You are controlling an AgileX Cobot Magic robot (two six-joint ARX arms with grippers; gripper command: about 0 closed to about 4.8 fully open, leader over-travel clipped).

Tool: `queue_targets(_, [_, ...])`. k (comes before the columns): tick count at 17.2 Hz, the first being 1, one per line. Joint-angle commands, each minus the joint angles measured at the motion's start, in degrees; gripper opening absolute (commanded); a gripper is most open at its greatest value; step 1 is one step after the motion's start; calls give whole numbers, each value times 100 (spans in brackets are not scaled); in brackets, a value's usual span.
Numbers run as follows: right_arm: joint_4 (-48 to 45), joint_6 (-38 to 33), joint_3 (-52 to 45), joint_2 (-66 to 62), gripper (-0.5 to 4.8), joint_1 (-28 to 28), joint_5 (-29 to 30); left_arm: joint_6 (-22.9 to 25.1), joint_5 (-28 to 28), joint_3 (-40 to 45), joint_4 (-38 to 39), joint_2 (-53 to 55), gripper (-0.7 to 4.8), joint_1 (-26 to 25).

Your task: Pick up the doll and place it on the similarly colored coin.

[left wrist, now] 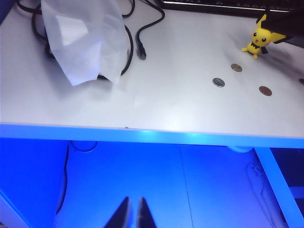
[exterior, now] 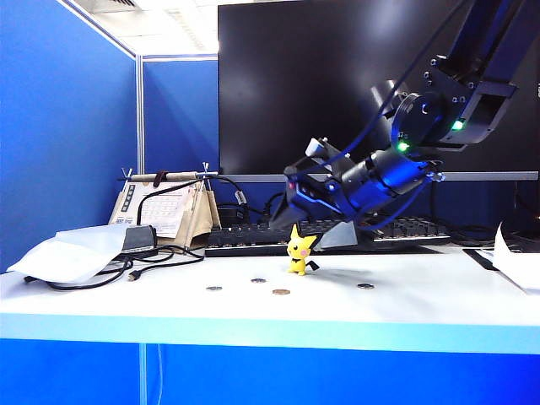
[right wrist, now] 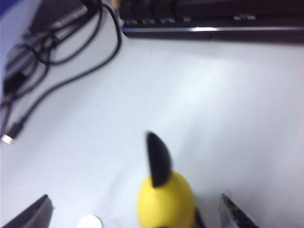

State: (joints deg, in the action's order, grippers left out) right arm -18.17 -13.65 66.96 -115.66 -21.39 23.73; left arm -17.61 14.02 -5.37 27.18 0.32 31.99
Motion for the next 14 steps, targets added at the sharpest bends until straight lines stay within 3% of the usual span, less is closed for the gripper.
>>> queue_targets(1, [131,197,31,11,479,-7,-254,4,13,7,-26,-2,30,-4])
queue_targets(14, [-339,192,42,-339,479,-7,-243,4,11,7,-26,-2,30,-4])
